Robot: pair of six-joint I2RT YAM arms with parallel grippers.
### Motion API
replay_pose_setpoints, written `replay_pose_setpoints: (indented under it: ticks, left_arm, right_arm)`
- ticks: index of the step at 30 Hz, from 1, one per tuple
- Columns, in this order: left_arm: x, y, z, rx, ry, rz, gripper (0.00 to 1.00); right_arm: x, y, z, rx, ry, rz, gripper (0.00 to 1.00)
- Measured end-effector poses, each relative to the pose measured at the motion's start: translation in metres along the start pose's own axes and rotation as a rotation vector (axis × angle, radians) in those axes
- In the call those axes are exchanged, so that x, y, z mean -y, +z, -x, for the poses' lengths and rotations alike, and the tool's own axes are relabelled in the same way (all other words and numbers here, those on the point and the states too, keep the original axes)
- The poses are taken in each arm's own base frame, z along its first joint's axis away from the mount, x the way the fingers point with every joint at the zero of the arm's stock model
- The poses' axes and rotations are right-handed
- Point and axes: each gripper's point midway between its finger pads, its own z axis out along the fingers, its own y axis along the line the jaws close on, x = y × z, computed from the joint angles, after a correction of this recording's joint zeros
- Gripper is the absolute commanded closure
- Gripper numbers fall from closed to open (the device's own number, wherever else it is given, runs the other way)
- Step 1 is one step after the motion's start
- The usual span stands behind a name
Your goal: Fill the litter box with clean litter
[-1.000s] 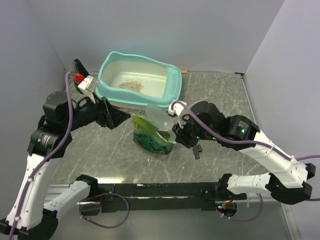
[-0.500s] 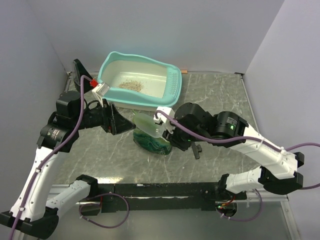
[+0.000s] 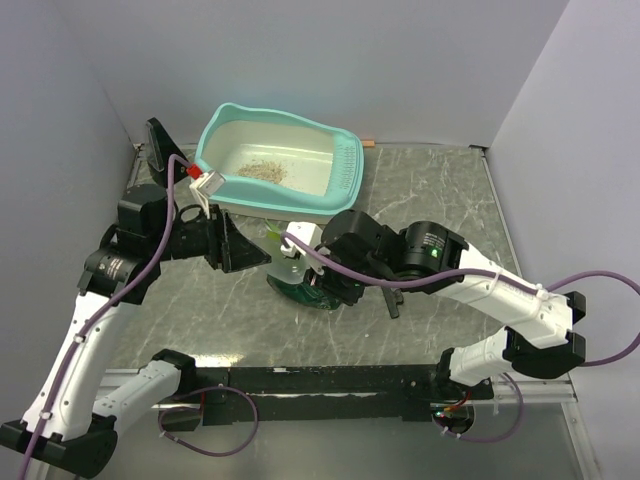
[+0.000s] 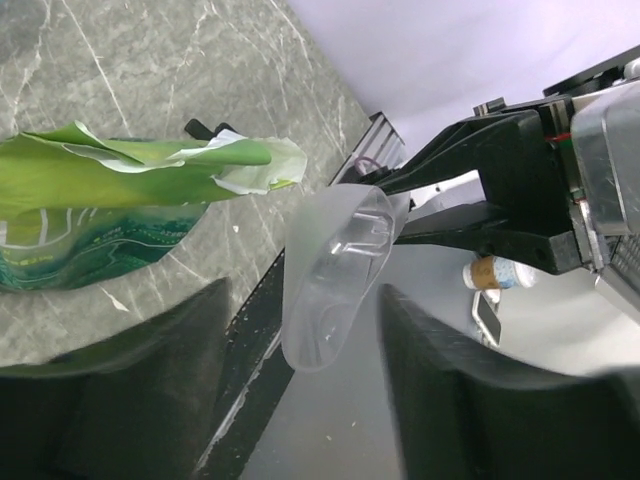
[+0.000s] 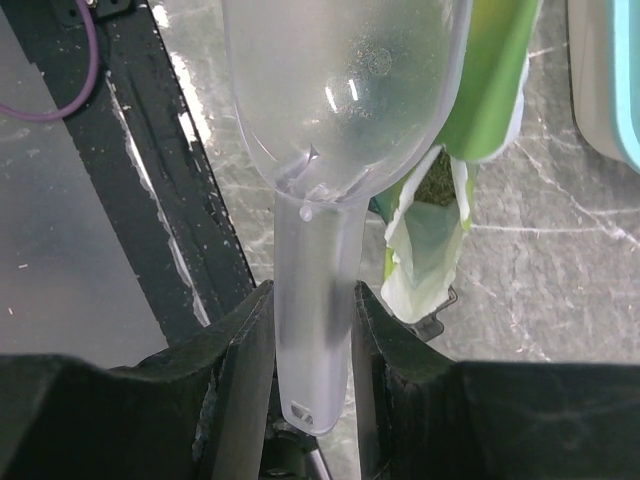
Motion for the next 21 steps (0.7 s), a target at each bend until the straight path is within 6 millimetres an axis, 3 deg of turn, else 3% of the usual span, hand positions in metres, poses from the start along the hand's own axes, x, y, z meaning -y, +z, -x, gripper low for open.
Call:
replay_pose_setpoints:
  ticks: [2, 6, 10, 11, 13, 14, 17, 21]
  left_arm:
    - [0.000, 0.000, -0.001, -0.005, -0.002, -0.003, 0.56]
    - [0.001, 0.001, -0.002, -0.014, -0.001, -0.016, 0.66]
    - [0.002, 0.001, -0.003, -0.020, -0.001, -0.026, 0.99]
    - [0.002, 0.001, -0.003, -0.021, -0.005, -0.026, 0.99]
    - [-0.002, 0.002, -0.004, -0.022, 0.000, -0.017, 0.99]
    - [-0.002, 0.003, -0.005, -0.023, -0.002, -0.017, 0.99]
    - [-0.002, 0.002, -0.006, -0.010, 0.012, -0.017, 0.99]
    - [0.005, -0.007, -0.009, 0.033, 0.061, -0.021, 0.99]
  right_arm:
    - [-0.002, 0.001, 0.001, 0.000, -0.009, 0.005, 1.00]
    - [-0.005, 0.000, 0.003, 0.005, -0.019, 0.011, 1.00]
    - [-0.007, -0.003, 0.007, 0.016, -0.026, 0.015, 1.00]
    - [-0.008, -0.004, 0.007, 0.015, -0.028, 0.018, 1.00]
    - [-0.009, -0.005, 0.009, 0.019, -0.029, 0.019, 0.88]
    - [-0.009, -0.005, 0.008, 0.018, -0.029, 0.020, 0.70]
    - [-0.009, -0.003, 0.008, 0.026, -0.025, 0.018, 0.36]
    - [-0.009, -0.007, 0.012, 0.119, 0.007, 0.008, 0.24]
